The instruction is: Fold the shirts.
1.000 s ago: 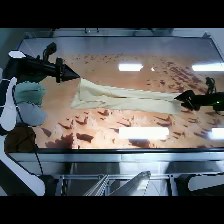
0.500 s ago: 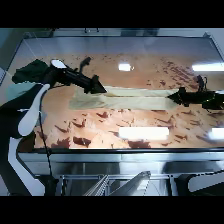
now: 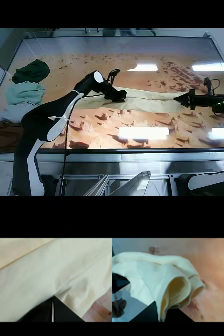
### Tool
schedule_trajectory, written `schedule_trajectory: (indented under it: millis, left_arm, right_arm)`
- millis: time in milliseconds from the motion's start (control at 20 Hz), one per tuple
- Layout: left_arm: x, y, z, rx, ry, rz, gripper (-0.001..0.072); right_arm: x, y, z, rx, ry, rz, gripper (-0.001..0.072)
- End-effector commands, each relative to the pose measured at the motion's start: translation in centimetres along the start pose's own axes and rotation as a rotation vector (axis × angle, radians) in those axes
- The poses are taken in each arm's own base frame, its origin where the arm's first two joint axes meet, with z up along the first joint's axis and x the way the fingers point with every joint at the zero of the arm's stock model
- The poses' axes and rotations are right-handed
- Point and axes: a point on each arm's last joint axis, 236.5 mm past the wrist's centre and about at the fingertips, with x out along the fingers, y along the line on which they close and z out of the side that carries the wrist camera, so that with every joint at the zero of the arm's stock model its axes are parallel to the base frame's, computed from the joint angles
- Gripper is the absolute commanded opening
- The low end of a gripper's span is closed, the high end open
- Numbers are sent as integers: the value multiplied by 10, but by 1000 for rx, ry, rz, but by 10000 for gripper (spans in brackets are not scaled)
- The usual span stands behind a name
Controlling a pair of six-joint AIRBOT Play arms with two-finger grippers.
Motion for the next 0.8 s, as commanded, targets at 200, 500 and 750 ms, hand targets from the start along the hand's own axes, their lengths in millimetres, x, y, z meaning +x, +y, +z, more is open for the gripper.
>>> schedule_trajectory:
  millis: [200,500,750]
  left_arm:
    - [-85,-48,6,152,55,-30,30]
    - [-187,4,-23,3,10,7,30]
    - [-213,39,-71,-86,17,24,31]
  right_arm:
    - [-100,5,26,-28,-105,-40,18]
    - [-188,60,64,-113,-222,-168,18]
    - [-73,136,42,-250,-8,-106,18]
